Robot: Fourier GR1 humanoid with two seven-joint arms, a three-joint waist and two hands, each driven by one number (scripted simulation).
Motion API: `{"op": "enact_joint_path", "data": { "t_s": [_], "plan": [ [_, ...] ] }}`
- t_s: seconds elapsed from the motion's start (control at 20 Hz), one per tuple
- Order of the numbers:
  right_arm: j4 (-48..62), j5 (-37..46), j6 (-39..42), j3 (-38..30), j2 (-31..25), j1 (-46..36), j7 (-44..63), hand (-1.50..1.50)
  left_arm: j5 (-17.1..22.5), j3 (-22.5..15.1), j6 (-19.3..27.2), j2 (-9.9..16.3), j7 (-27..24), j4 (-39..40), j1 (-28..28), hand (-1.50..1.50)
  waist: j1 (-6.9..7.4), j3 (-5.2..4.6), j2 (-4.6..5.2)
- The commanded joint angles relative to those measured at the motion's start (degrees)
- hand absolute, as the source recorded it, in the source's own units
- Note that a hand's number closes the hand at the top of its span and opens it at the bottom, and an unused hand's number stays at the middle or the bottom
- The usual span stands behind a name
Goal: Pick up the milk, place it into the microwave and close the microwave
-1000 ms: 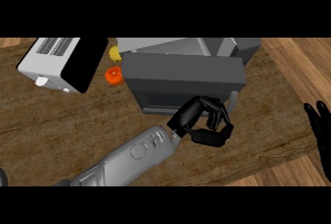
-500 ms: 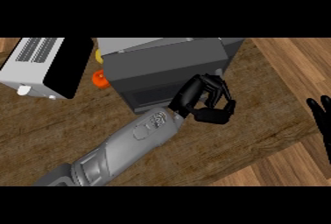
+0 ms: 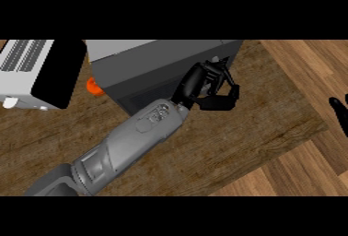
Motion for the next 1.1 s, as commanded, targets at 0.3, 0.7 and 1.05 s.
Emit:
{"op": "enact_joint_path", "data": {
  "t_s": [0.3, 0.7, 1.05],
  "plan": [
    [-0.8, -2.7, 0.7, -2.6, -3.5, -1.7, 2.8, -1.50, 3.0, 0.1, 2.0, -1.7, -1.6, 1.8, -3.5, 1.50, -3.34, 0.24, 0.03],
    [-0.2, -3.5, 0.9, -4.2, -5.9, -3.1, 4.3, -1.50, 4.4, -0.2, 4.5, -1.7, -3.6, 1.6, -3.0, 1.50, -3.68, 0.28, 0.43],
    [0.5, -6.2, 1.7, -4.6, -6.7, -4.5, 5.3, -1.50, 5.6, -1.1, 6.4, -1.7, -3.8, 0.9, -3.6, 1.50, -4.32, 0.53, 0.59]
  ]
}}
